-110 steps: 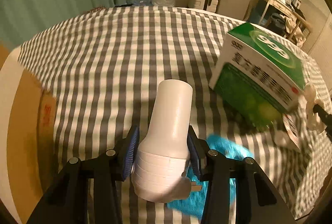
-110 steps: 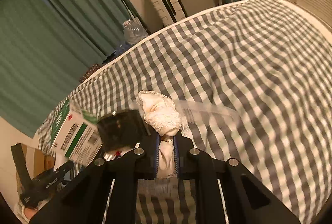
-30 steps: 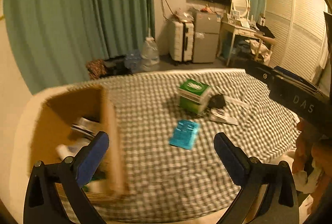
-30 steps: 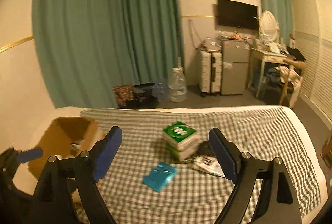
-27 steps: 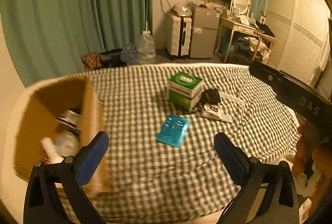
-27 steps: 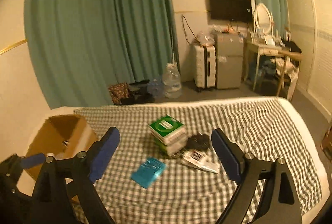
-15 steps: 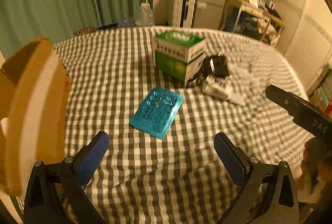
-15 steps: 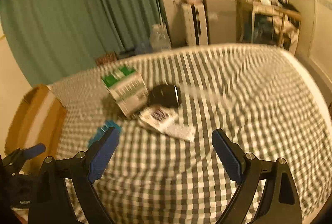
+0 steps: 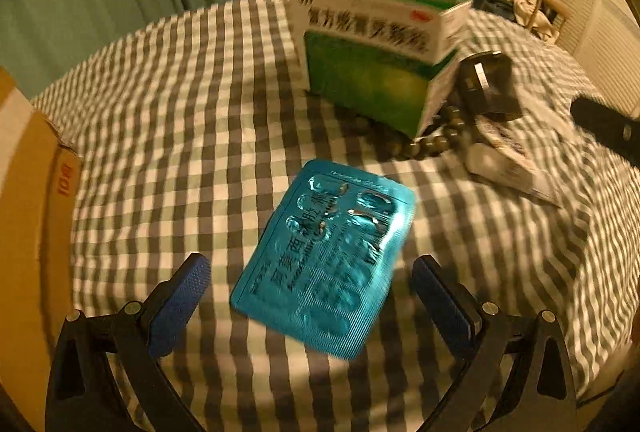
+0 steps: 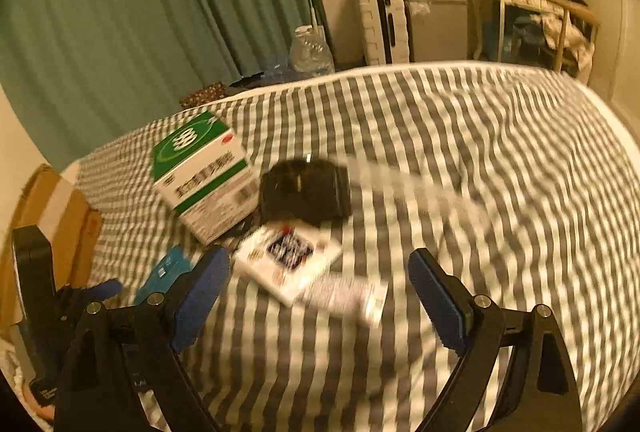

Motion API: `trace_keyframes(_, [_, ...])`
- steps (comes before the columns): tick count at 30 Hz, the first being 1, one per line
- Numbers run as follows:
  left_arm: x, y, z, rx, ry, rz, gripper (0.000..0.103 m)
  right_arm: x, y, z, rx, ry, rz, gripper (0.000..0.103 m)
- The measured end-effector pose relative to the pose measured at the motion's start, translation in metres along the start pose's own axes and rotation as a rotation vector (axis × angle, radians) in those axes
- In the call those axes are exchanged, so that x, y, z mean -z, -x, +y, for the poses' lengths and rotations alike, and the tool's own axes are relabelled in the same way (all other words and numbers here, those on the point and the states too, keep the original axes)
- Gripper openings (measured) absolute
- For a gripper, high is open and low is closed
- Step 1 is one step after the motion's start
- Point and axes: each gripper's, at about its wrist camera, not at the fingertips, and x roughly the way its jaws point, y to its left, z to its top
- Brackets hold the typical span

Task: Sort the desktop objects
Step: 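Grasp the blue blister pack with the left gripper while the right gripper grasps the dark jar, then carry the blister pack and dark jar into the cardboard box and release both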

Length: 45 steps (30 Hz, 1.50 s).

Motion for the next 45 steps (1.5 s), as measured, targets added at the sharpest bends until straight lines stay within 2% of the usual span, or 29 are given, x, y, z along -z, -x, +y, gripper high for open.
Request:
trace_keyframes(4, [0.001, -0.010, 0.006, 0.024, 0.070, -0.014, 0.103, -0.014, -0.026, 0.008, 0.017, 0.024, -0.004, 0.091])
trace_keyframes(7, [0.003, -0.013, 0.002, 0.013, 0.039, -0.050, 0.103, -0.021, -0.046, 0.014, 0.034, 0.041, 0.011, 0.091])
trace_keyframes(11, [0.002, -0.015, 0.003, 0.024, 0.027, -0.051, 0.103, -0.029, -0.068, 0.020, 0.049, 0.050, 0.021, 0.091])
trace_keyframes(12, [0.002, -0.014, 0.003, 0.033, 0.023, -0.049, 0.095, -0.031, -0.073, 0.021, 0.052, 0.053, 0.024, 0.089])
trace_keyframes(13, [0.003, -0.011, 0.003, 0.051, 0.017, -0.057, 0.089, -0.031, -0.076, 0.022, 0.060, 0.056, 0.027, 0.081])
trace_keyframes(14, [0.004, -0.007, 0.003, 0.055, 0.012, -0.069, 0.076, -0.030, -0.080, 0.024, 0.069, 0.068, 0.035, 0.075])
trace_keyframes(19, [0.006, 0.008, 0.003, 0.064, -0.016, -0.061, 0.071, -0.022, -0.076, 0.027, 0.085, 0.094, 0.031, 0.075])
trace_keyframes(28, [0.023, 0.054, 0.014, 0.084, 0.020, -0.078, 0.070, -0.011, -0.025, 0.013, 0.063, 0.045, 0.018, 0.075])
trace_keyframes(31, [0.028, 0.072, 0.018, 0.081, 0.024, -0.089, 0.070, -0.006, -0.004, 0.016, 0.030, 0.027, 0.007, 0.075])
trace_keyframes(38, [0.040, 0.107, 0.027, 0.097, 0.082, -0.113, 0.071, 0.022, 0.044, 0.035, -0.016, 0.026, -0.004, 0.075])
trace_keyframes(45, [0.042, 0.160, 0.025, 0.102, 0.081, -0.196, 0.071, 0.031, 0.116, 0.059, -0.080, 0.032, -0.088, 0.075])
